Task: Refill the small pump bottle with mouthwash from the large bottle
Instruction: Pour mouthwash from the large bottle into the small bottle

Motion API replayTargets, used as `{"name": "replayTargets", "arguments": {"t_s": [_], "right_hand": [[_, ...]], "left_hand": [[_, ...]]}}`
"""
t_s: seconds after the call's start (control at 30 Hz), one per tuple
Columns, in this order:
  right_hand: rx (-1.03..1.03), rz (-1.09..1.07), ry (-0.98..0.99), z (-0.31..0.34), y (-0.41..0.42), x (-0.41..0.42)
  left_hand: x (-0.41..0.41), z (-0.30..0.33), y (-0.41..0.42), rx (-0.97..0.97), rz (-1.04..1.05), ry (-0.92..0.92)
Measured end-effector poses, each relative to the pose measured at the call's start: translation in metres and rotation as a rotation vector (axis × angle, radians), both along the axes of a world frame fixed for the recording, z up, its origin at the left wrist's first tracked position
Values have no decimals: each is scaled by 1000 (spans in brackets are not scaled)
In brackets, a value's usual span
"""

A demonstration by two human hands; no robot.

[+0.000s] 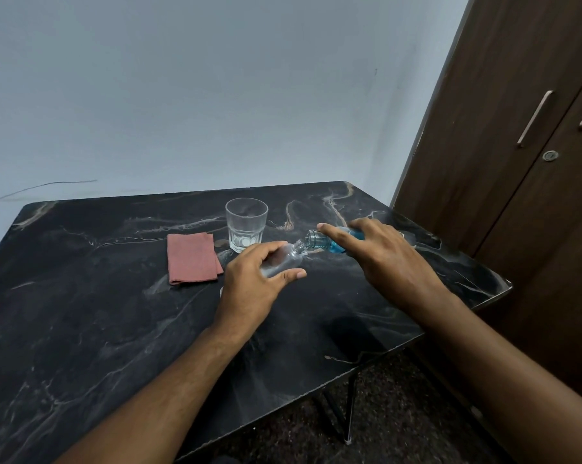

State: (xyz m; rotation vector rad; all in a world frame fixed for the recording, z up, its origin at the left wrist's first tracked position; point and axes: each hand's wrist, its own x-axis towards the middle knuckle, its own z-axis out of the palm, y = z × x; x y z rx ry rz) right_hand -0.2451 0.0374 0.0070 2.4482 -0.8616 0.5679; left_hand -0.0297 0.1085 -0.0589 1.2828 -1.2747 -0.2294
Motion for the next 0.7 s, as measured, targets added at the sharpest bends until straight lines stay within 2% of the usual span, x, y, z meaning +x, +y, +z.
{"name": "replayTargets", "arguments": {"t_s": [0.7], "right_hand": [[-19, -6, -24, -3, -2, 3]], "left_hand": [[0, -1, -1, 33, -11, 1]]}}
